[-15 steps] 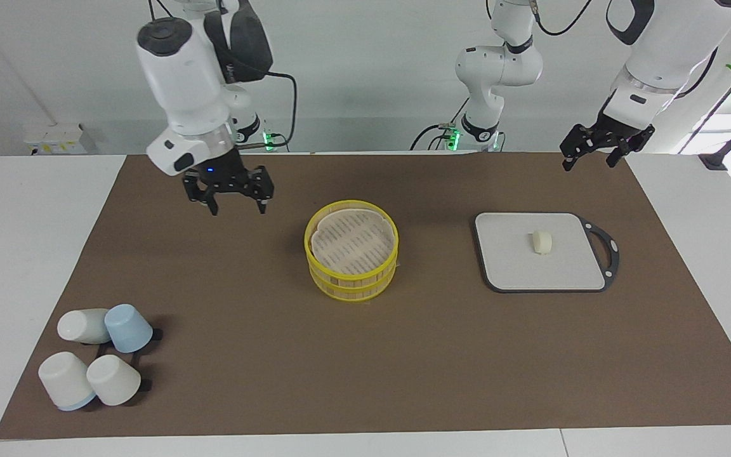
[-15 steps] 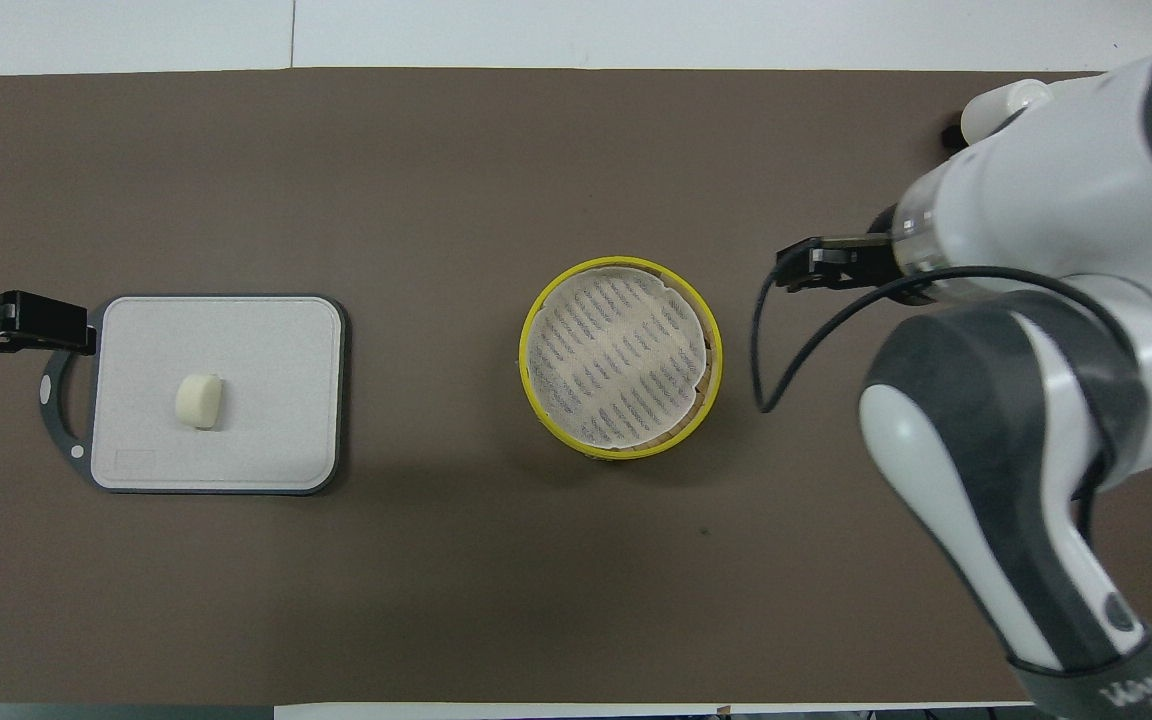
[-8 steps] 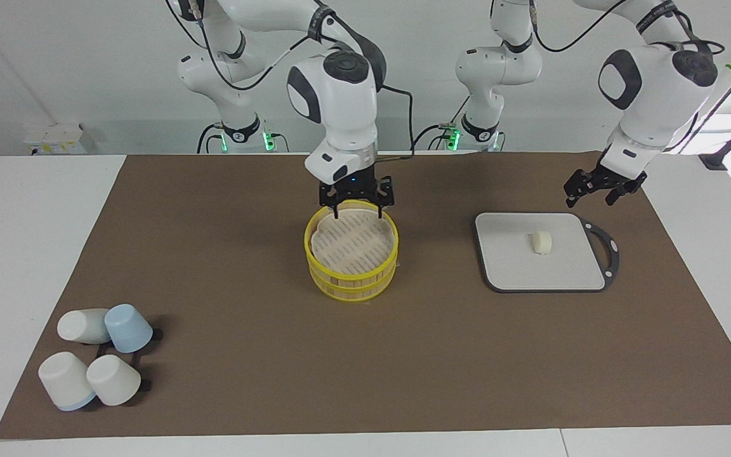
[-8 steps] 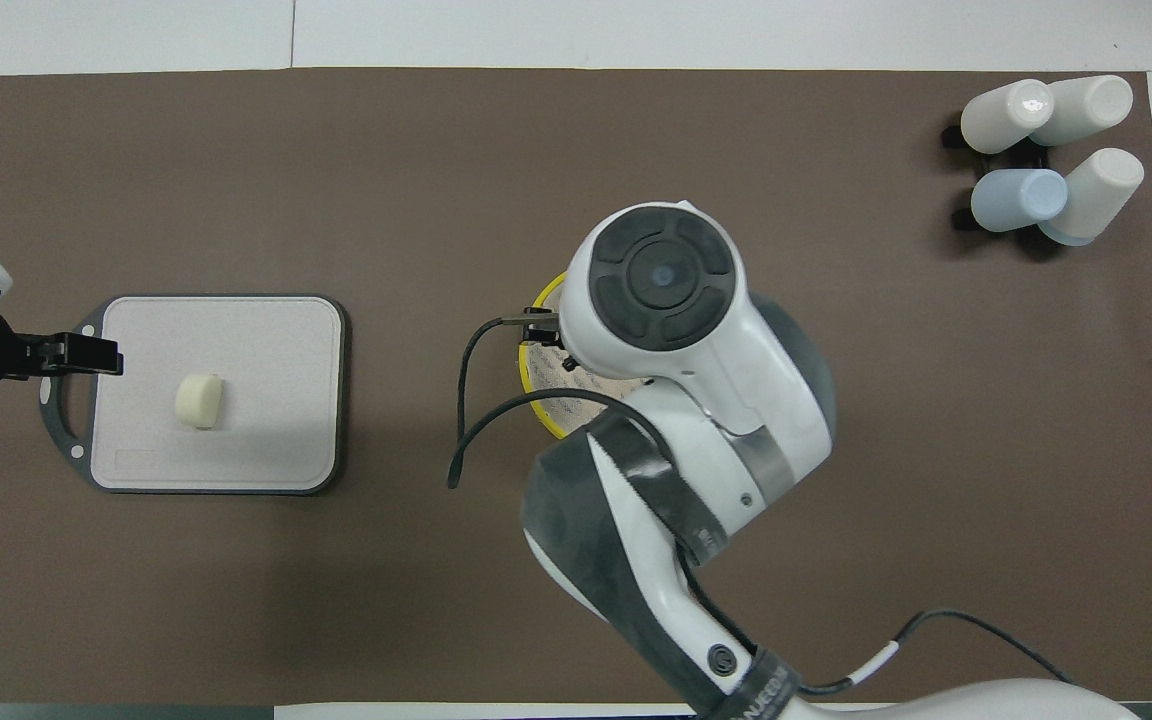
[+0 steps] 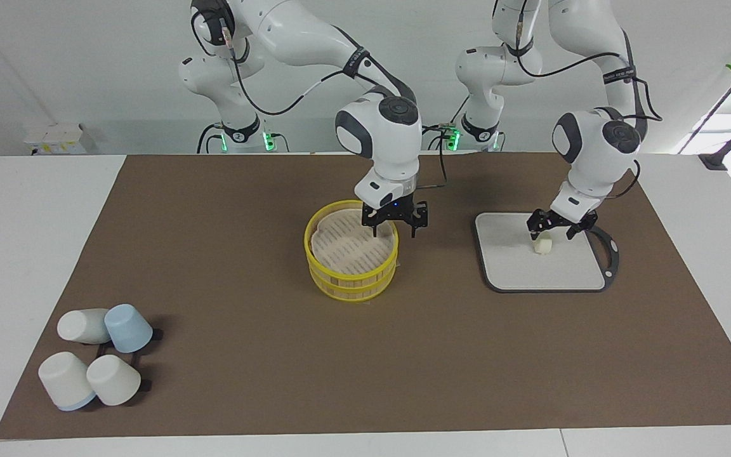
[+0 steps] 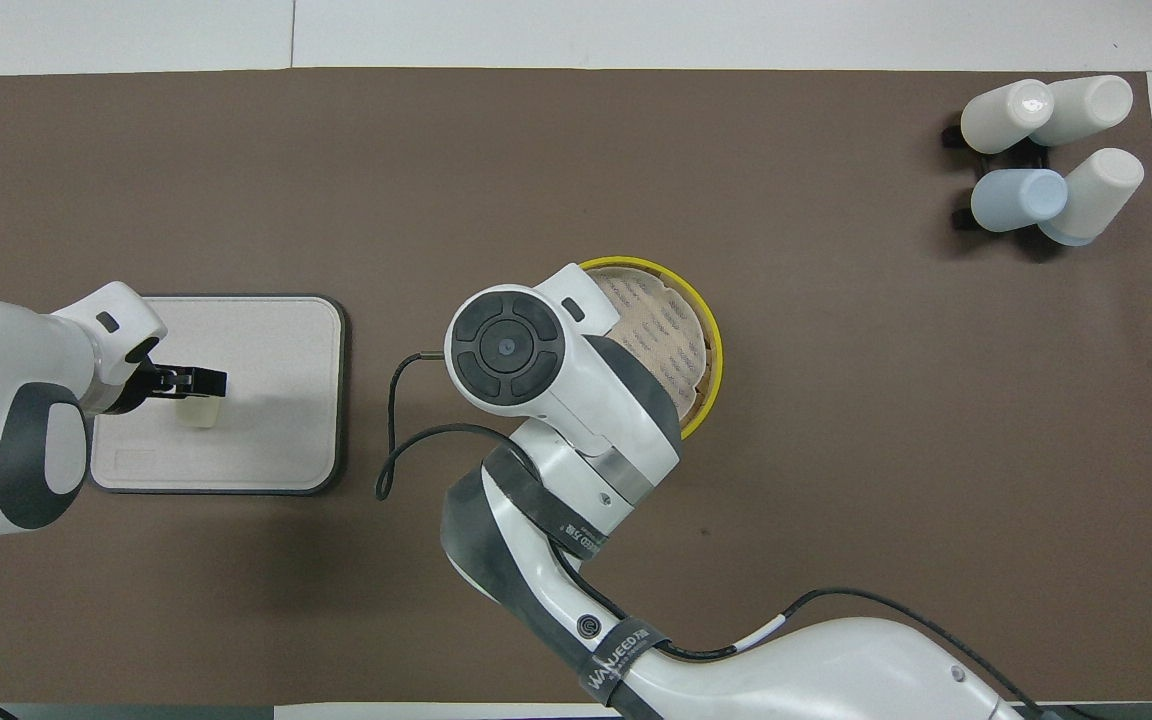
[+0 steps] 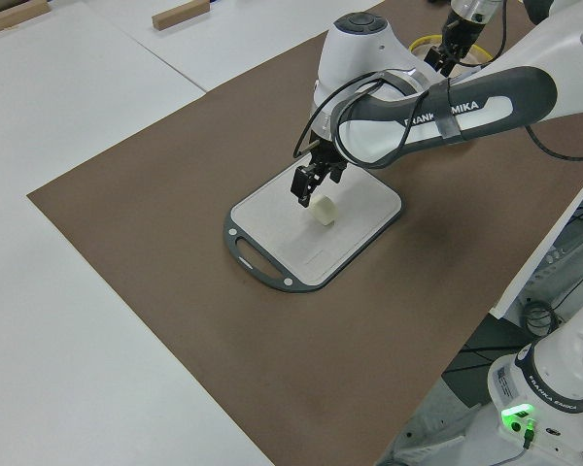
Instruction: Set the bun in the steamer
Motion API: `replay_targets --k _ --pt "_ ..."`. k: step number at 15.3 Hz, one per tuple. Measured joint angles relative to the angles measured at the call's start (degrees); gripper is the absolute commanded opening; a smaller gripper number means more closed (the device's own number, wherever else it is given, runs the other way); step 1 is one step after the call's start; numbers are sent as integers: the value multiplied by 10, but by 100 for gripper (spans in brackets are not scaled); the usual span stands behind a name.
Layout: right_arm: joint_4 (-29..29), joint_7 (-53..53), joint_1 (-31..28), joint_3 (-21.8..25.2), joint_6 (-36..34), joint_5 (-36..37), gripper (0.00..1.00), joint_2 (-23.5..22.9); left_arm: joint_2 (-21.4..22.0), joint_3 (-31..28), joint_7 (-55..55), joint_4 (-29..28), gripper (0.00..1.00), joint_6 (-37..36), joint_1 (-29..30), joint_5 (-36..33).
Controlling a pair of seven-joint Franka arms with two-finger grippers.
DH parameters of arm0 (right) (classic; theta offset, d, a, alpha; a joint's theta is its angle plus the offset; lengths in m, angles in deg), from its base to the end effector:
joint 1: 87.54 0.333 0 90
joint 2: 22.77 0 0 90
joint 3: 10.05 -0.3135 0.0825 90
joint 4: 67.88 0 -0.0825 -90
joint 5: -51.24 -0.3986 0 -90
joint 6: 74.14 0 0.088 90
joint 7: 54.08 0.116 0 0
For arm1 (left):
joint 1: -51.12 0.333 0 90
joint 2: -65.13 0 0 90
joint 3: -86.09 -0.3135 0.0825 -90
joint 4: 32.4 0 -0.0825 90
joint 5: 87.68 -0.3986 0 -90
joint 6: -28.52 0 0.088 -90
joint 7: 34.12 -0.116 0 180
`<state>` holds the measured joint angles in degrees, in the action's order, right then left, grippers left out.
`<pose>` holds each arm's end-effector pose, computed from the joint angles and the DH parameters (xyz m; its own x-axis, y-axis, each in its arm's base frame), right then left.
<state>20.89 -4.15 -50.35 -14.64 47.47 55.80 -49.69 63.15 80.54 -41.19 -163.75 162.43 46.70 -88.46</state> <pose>0.5372 0.4642 0.3713 0.9887 -0.1166 0.0944 -0.1115 -0.9921 -0.0570 0.5289 0.0108 0.3149 0.9936 -0.1130 0.0085 -0.1128 -0.9935 -0.0144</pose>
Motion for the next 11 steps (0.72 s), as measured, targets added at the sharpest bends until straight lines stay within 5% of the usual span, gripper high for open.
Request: replay_targets --k 1,2,4,6,8,11 --pt "0 7 4 0 7 3 5 -4 -3 0 -8 -11 94 13 0 0" --pt "0 11 6 0 9 4 0 -7 -4 -1 -11 -20 87 25 0 0" --pt "-2 13 7 2 -1 6 0 -8 -4 -1 -13 -33 65 41 0 0" --pt "-13 13 6 5 -26 23 0 -8 -4 -1 -13 -37 31 47 0 0" --pt "-45 6 0 6 -60 27 0 -7 -4 -1 -12 -38 19 48 0 0" --pt "-93 -47 -31 8 -124 27 0 1 -3 -2 -7 -37 17 49 0 0"
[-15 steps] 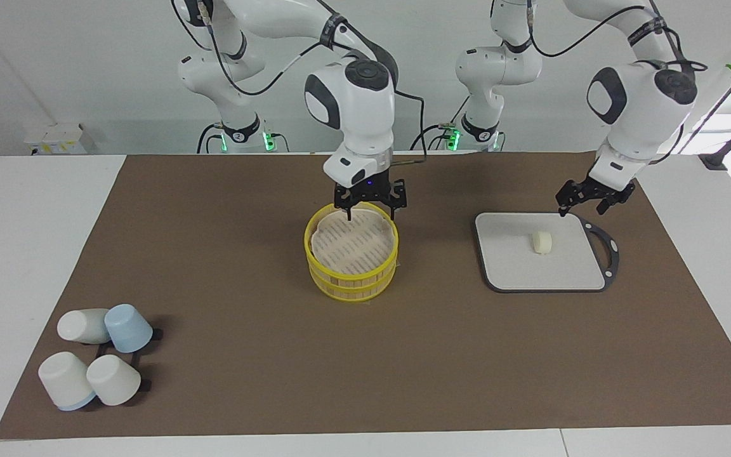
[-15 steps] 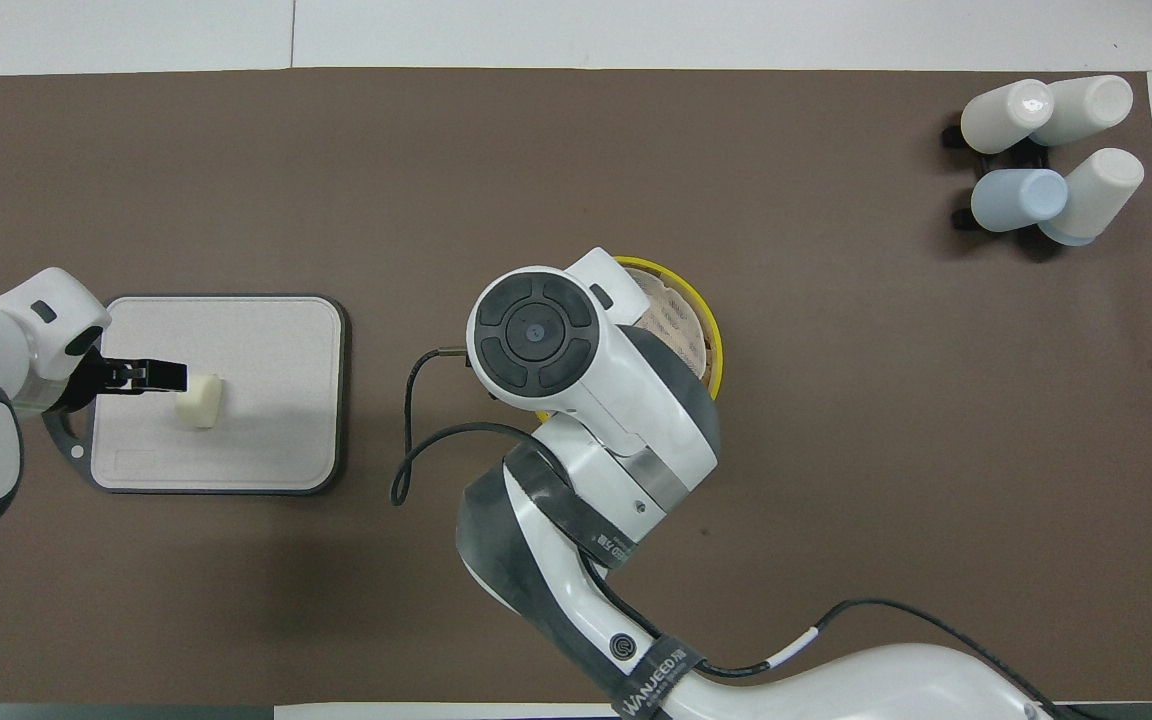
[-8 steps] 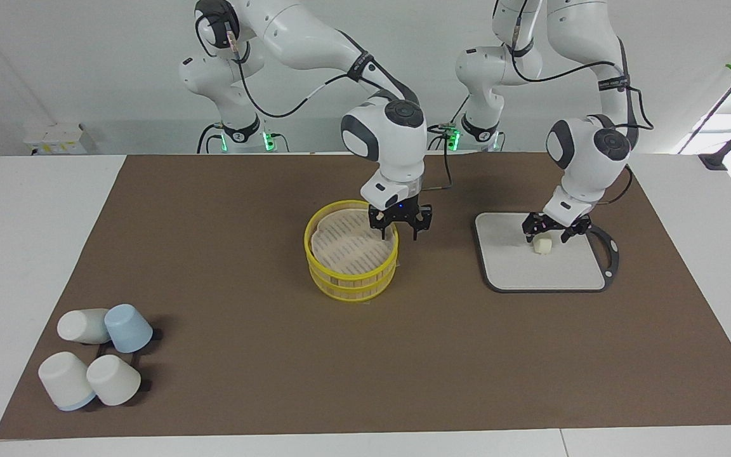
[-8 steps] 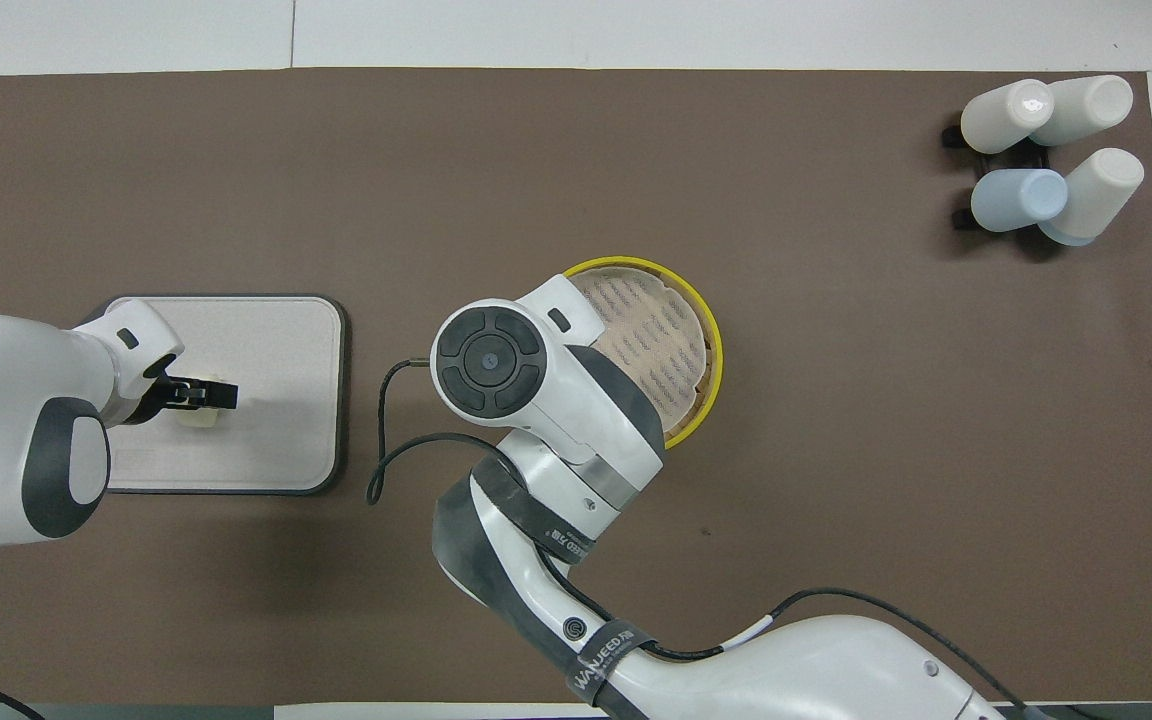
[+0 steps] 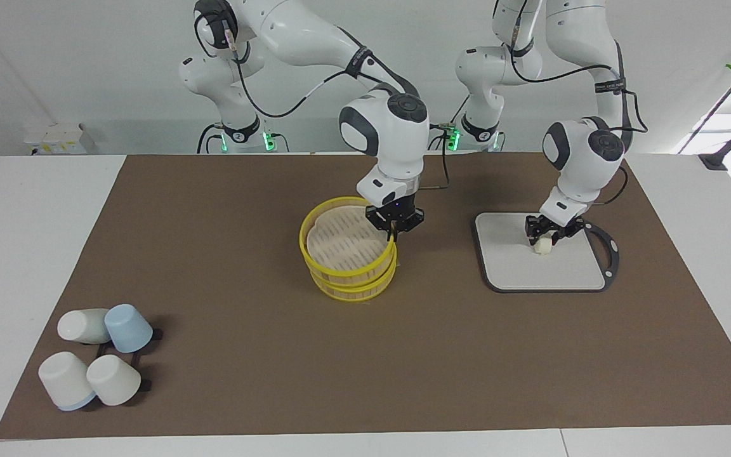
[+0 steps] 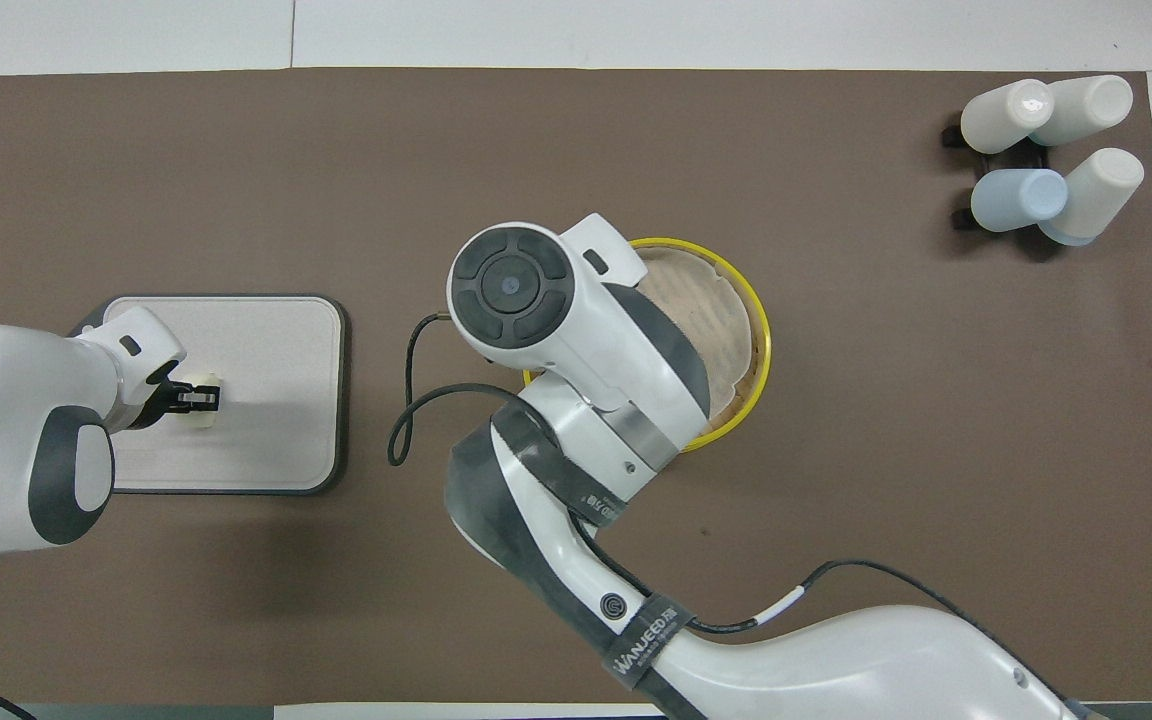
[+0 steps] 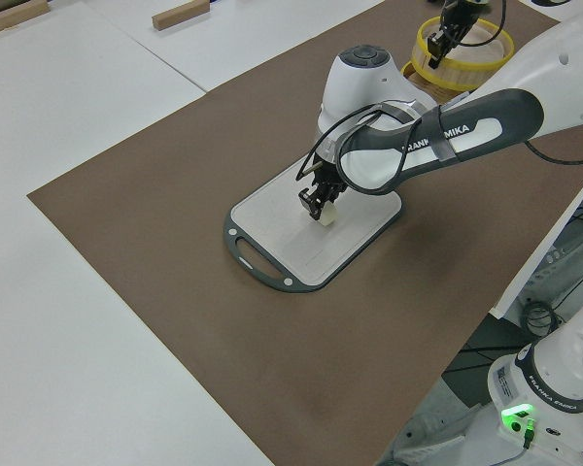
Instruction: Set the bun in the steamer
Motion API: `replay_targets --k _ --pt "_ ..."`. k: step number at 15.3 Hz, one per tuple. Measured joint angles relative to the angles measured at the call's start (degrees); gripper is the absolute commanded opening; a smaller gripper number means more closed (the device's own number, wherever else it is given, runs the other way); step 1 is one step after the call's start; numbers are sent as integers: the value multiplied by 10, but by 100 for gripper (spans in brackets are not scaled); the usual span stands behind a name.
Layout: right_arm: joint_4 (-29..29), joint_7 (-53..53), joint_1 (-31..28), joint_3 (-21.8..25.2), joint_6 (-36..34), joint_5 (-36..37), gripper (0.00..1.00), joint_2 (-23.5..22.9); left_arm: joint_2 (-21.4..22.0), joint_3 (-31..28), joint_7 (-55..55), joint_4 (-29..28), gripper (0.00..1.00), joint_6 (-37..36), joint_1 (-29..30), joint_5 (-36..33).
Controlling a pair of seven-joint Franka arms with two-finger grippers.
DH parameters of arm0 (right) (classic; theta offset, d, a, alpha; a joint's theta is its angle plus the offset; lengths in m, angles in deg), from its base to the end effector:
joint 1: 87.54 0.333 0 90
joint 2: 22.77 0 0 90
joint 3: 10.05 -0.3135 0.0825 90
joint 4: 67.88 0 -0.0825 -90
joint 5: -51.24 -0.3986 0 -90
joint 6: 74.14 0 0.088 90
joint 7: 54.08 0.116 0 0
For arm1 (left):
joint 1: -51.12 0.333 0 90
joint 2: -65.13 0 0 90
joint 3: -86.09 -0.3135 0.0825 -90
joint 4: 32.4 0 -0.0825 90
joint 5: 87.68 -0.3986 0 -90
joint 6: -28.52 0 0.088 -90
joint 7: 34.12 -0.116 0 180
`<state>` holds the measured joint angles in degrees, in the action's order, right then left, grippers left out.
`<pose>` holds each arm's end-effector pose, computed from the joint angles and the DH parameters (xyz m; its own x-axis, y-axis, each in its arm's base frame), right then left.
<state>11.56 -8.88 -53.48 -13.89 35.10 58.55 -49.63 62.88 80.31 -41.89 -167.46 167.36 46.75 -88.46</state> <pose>0.5753 0.4246 0.4323 0.9904 -0.0944 0.1012 -0.0978 -0.9948 0.0288 0.5166 0.0130 0.2925 0.9923 -0.1211 0.0248 -0.1207 -0.9925 -0.0167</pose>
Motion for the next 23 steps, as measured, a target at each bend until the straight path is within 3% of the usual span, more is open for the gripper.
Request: replay_targets --k 3,6,9,12,16,21,22,23 --pt "-24 -102 -60 1 -26 0 0 25 1 1 10 26 18 -29 0 8" --pt "-25 -241 -143 2 -54 0 0 53 -1 5 82 160 18 -186 -22 41" --pt "-25 -367 -220 2 -64 -1 0 63 -37 11 278 342 18 -309 -116 45" --pt "-22 -459 -286 2 -65 -8 0 62 -98 17 452 438 18 -315 -233 46" --pt "4 -519 -343 2 -63 -48 0 64 -159 17 564 412 18 -185 -361 46" --pt "50 -530 -350 0 -45 -48 0 80 -221 15 606 358 20 -89 -422 40" --pt "55 -530 -350 -1 -45 -49 0 84 -230 14 607 357 26 -81 -424 40" --pt "59 -530 -350 -1 -44 -49 0 86 -235 13 608 357 49 -75 -425 40"
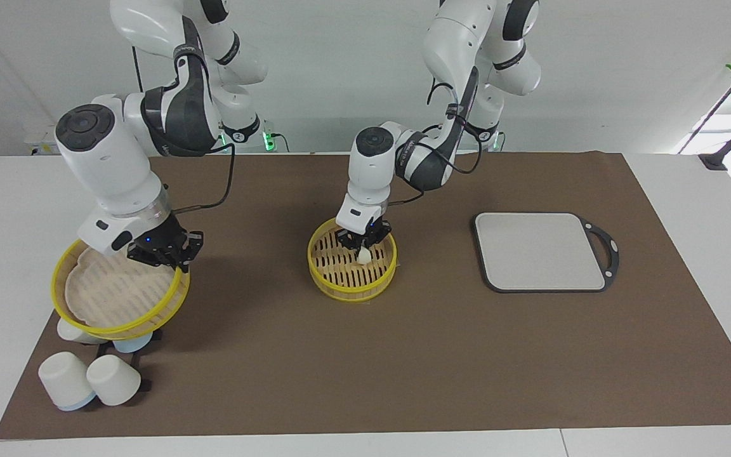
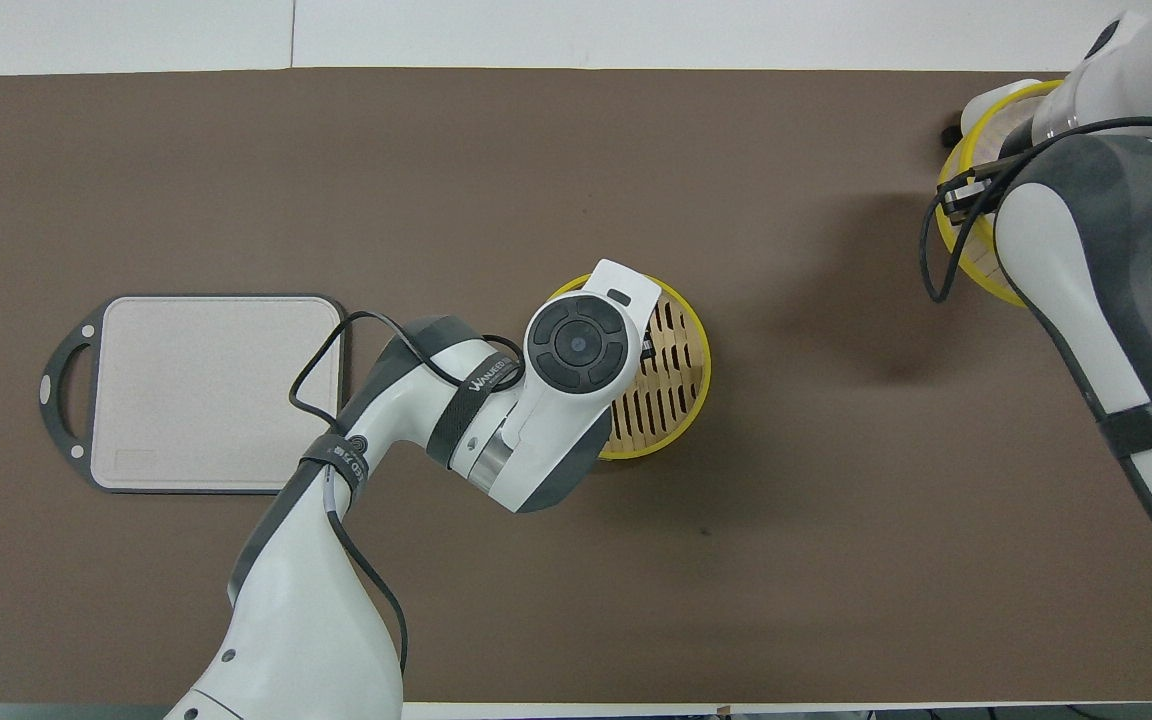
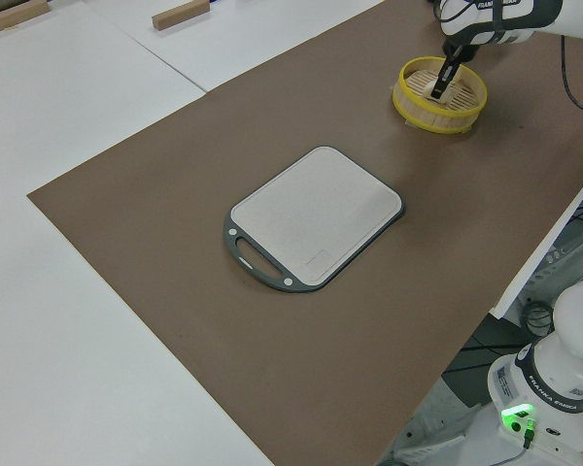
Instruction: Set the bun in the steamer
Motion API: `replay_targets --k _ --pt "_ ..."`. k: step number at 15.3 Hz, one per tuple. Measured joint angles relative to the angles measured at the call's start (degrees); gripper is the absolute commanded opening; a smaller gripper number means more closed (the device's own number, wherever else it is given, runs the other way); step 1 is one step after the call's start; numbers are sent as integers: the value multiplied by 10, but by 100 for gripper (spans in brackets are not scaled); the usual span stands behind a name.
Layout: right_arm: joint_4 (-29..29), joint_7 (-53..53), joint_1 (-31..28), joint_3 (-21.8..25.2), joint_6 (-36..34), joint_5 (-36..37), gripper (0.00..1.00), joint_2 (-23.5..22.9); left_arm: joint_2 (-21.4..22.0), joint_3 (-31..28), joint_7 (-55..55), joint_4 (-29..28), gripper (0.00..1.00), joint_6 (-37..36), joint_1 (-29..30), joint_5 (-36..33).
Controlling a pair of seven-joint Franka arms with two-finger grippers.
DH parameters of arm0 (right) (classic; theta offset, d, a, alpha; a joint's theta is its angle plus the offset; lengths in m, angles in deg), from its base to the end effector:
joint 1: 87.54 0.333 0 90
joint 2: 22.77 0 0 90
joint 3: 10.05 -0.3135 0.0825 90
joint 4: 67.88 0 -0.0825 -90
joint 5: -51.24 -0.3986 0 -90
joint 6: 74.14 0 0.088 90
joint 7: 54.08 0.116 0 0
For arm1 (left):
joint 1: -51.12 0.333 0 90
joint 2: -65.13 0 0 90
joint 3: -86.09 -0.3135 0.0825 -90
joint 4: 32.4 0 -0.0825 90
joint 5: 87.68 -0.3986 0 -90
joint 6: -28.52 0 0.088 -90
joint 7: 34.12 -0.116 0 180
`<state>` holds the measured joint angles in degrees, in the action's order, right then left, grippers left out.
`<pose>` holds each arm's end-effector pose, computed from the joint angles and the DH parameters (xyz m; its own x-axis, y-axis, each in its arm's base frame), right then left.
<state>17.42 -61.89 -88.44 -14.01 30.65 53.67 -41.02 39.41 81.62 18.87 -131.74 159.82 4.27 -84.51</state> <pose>0.6733 0.0267 0.4781 0.9806 0.1953 0.0195 0.1949 -0.9806 0.0225 0.5012 -0.4657 0.3133 0.9759 0.2106 0.0572 0.2047 -0.9742 0.0949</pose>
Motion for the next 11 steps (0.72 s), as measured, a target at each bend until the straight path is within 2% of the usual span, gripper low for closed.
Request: replay_targets --k 2,7,9,11 --pt "5 0 0 0 0 0 0 3 -1 -1 7 0 100 6 0 0" --pt "13 0 0 0 10 -6 0 6 12 -12 17 3 100 -12 5 0" --pt "14 9 2 0 16 -17 0 7 50 -16 17 10 100 -63 37 -1" --pt "16 51 16 -3 21 -24 0 7 107 -19 12 16 100 -131 80 -2"
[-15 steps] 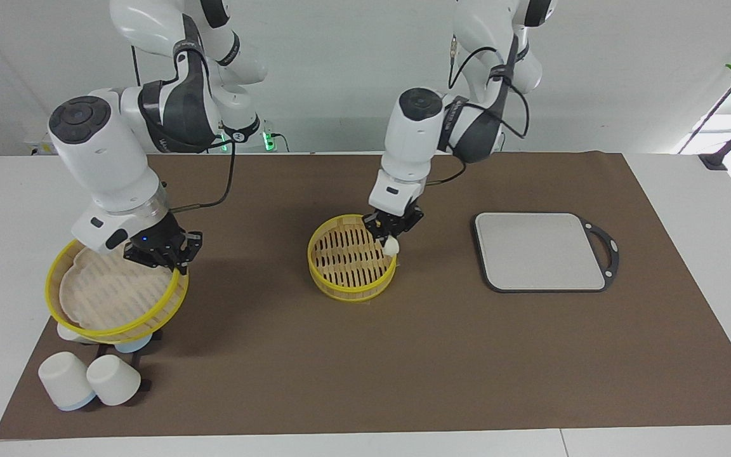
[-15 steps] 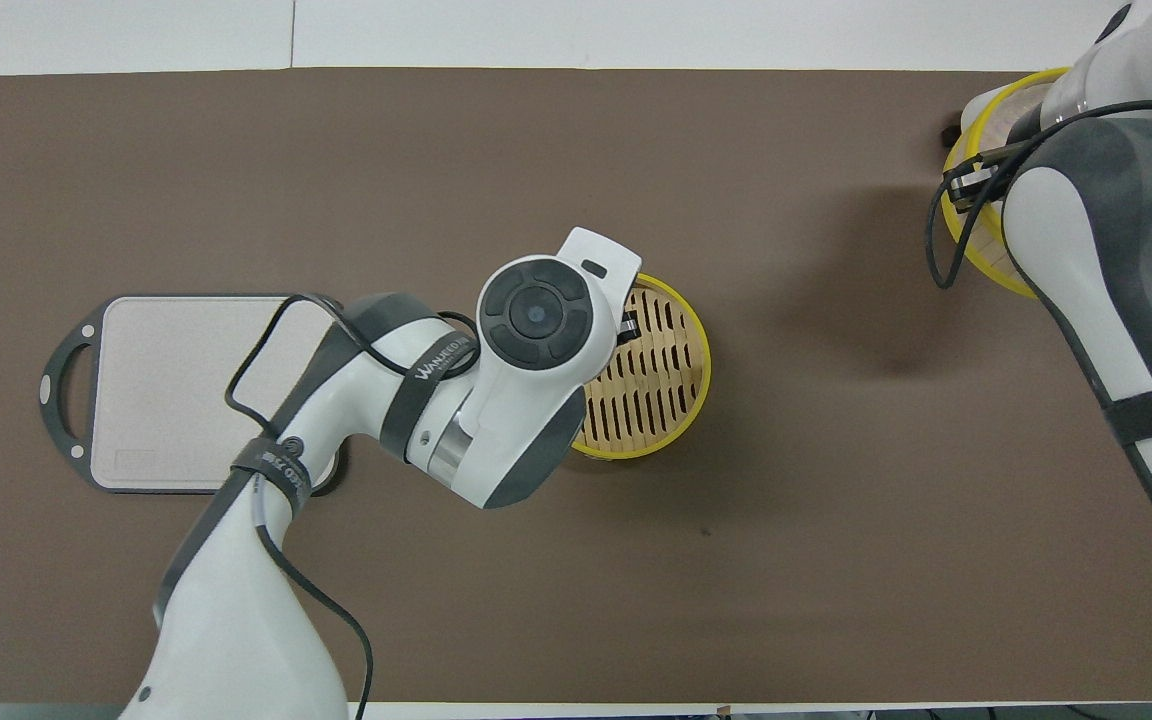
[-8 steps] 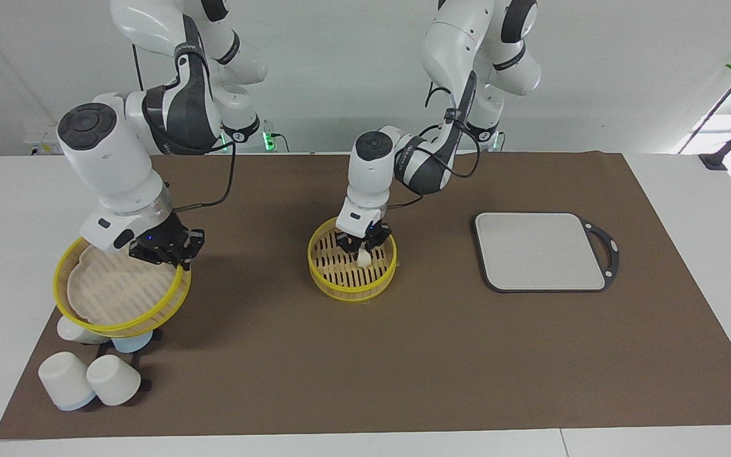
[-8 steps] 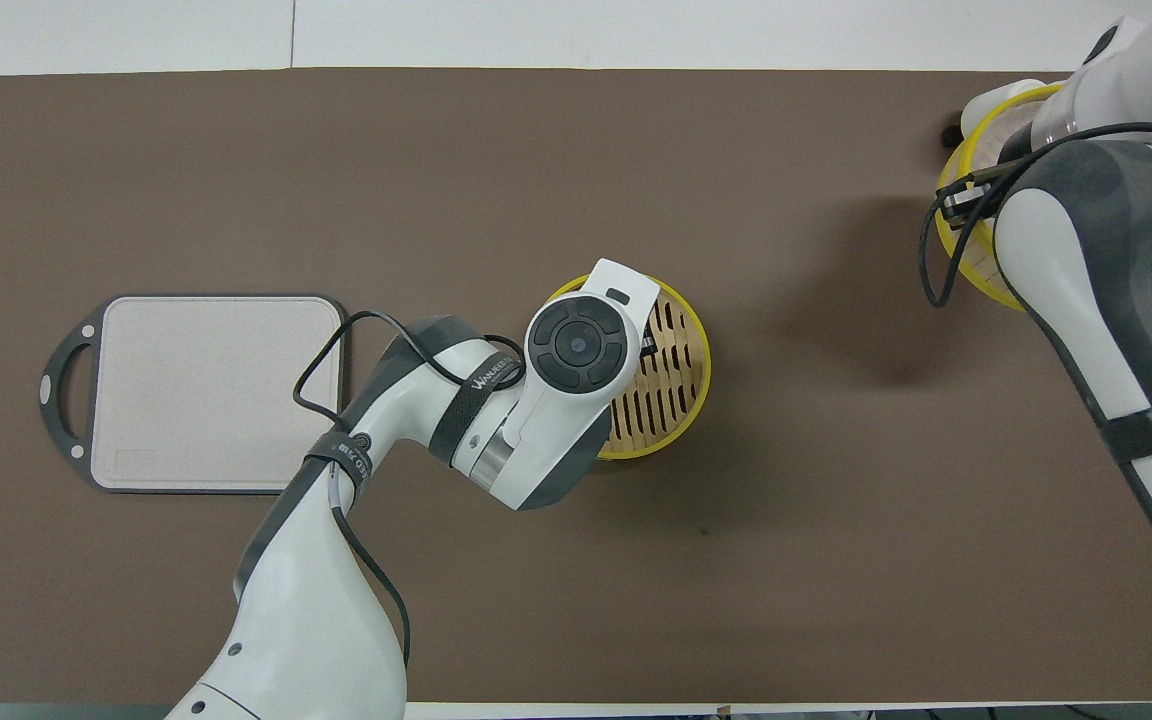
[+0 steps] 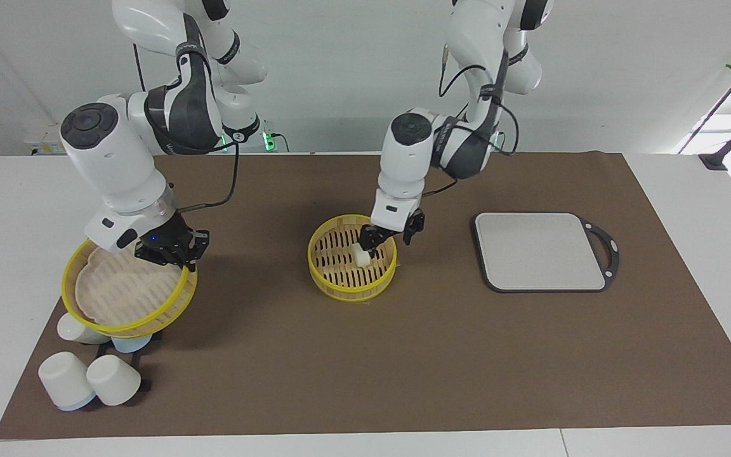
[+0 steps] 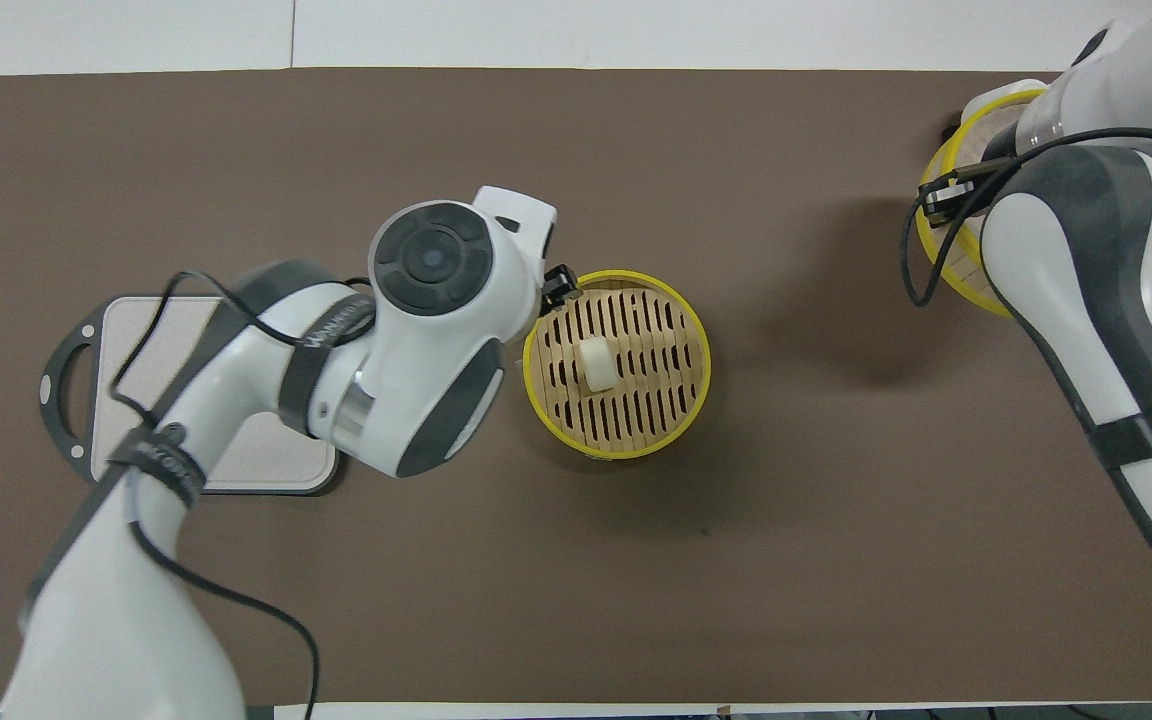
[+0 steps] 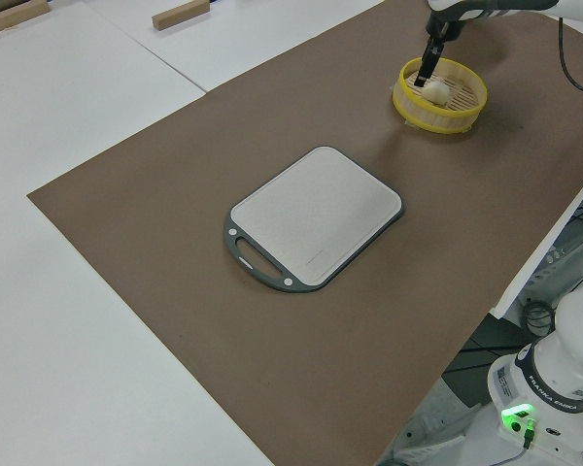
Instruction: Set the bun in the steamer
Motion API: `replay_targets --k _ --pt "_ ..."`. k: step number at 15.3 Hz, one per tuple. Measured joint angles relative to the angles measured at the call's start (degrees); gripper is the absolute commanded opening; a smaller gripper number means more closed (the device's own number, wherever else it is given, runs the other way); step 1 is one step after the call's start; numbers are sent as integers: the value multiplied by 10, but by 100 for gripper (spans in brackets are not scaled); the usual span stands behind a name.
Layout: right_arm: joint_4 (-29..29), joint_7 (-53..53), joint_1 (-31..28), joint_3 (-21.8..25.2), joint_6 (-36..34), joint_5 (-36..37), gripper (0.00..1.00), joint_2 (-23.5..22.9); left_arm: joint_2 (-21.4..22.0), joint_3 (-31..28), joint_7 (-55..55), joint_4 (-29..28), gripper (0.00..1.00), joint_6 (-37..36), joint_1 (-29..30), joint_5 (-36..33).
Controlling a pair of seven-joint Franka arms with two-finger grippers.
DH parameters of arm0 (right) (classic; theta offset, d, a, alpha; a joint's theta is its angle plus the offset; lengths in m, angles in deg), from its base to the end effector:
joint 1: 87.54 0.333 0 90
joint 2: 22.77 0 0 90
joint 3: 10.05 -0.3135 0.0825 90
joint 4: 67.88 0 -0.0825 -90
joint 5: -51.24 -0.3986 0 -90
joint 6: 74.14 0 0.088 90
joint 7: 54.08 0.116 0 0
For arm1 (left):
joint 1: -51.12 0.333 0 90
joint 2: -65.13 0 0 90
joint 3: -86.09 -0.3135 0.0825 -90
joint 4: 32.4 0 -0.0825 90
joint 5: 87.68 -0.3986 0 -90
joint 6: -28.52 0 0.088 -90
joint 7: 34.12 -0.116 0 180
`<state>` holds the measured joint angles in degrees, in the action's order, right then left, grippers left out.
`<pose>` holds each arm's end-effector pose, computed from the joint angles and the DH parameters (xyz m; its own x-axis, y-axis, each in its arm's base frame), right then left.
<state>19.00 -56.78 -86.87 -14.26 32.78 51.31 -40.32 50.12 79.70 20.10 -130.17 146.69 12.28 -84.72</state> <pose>0.6706 0.0517 0.4760 0.9908 0.1278 0.0452 0.1288 -0.9915 -0.0188 0.5513 -0.3605 0.4299 0.9208 0.3880 0.0406 0.3835 -0.9193 0.0885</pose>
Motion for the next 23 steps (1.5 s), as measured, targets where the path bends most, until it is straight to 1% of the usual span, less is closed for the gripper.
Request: replay_targets --k 2,5,8,10,12,15,23 --pt "0 86 46 -3 12 -1 0 0 56 -3 -28 1 100 -58 48 -2" --pt "1 249 159 -5 37 6 0 -1 114 -6 -159 8 100 -151 135 -4" --pt "1 380 253 -4 55 22 0 -14 144 -8 -311 19 100 -222 220 -4" --pt "-1 443 294 -4 63 45 0 -33 153 -8 -364 22 100 -248 245 -4" --pt "-7 489 323 -3 75 58 0 -60 154 -8 -393 28 100 -272 252 -4" --pt "-16 523 351 -3 118 60 0 -95 158 -7 -417 38 100 -297 252 -9" --pt "-12 526 354 0 160 60 0 -115 177 -6 -449 44 100 -329 270 -15"
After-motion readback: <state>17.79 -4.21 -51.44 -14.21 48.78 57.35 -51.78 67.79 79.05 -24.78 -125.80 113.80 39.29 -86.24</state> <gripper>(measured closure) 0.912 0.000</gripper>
